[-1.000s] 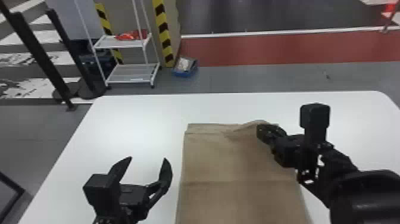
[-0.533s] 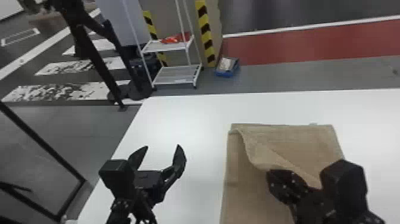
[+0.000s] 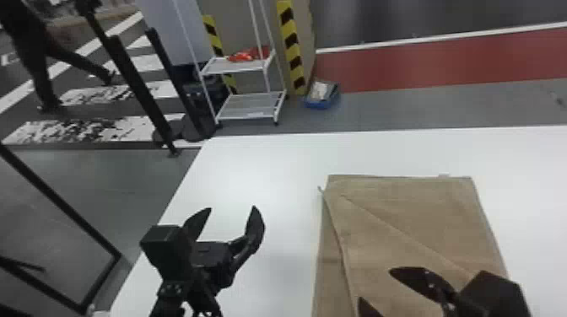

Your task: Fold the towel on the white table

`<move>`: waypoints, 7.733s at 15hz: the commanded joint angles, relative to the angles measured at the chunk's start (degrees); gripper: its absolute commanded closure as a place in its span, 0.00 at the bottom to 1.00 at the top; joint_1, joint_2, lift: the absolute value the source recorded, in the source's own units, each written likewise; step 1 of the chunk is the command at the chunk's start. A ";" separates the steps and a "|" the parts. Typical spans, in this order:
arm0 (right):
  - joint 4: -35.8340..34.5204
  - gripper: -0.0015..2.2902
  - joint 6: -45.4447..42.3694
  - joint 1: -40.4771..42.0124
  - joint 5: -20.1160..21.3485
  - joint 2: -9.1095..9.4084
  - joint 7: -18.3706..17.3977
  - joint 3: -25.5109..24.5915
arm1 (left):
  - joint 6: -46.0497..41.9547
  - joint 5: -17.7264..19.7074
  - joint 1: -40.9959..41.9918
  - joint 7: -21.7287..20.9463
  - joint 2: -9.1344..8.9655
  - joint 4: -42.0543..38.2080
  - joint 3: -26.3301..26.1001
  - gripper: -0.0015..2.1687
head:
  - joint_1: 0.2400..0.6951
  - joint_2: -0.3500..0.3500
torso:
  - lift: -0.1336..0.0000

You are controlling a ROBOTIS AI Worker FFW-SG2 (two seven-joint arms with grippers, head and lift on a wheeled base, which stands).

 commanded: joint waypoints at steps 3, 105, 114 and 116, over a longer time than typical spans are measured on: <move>-1.56 0.03 -5.94 4.54 -7.02 0.25 -1.07 -16.94 | 4.27 -1.69 0.09 -7.63 -0.15 -0.79 -1.39 0.04 | 1.00 1.00 | 0.06; 47.40 0.04 9.35 -42.13 11.96 17.62 13.26 -23.45 | 35.55 -38.34 -5.09 -41.73 8.79 -12.39 -28.29 0.46 | 1.00 0.36 | 0.06; 65.15 0.11 3.90 -49.95 15.39 17.62 13.17 -22.04 | 35.55 -34.30 -10.28 -41.73 11.78 -7.64 -30.57 0.46 | 1.00 0.37 | 0.06; 65.24 0.25 3.73 -50.04 15.39 17.62 14.14 -22.04 | 35.55 -33.86 -10.81 -41.73 12.13 -7.20 -30.84 0.46 | 1.00 0.35 | 0.06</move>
